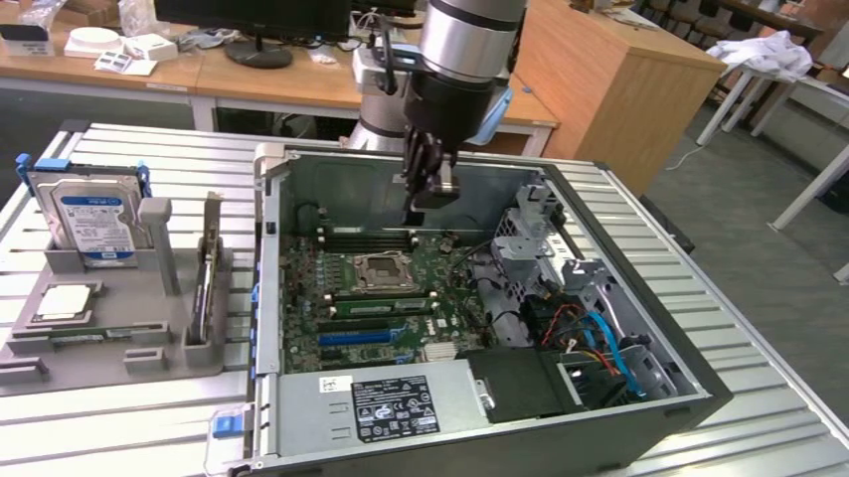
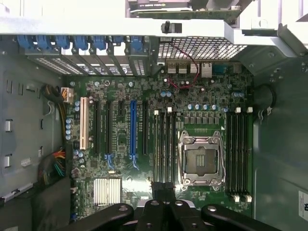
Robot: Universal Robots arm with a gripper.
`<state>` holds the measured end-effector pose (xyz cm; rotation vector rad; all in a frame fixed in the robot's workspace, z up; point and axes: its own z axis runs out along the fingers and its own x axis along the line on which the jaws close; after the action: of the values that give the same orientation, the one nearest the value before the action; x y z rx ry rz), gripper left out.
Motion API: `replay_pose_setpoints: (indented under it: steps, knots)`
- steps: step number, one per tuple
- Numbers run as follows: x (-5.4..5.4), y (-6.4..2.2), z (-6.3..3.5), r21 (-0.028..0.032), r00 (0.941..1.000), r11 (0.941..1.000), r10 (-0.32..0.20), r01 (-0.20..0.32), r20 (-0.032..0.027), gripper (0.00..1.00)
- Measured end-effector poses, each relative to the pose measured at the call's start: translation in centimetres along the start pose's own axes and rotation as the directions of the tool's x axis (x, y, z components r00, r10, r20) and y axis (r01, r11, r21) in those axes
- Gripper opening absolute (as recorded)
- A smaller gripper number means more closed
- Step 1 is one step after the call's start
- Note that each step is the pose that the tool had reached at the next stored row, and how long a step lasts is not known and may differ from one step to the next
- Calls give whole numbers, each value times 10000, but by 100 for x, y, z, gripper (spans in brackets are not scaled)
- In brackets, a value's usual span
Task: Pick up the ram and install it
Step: 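Press down the ram until it locks into place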
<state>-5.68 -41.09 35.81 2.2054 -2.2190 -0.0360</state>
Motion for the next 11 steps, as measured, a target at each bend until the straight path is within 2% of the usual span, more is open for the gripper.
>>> replay_pose_setpoints:
  steps: [11]
  knots:
    - [0, -21, -1, 0, 10000, 10000, 1, -1, 0, 11]
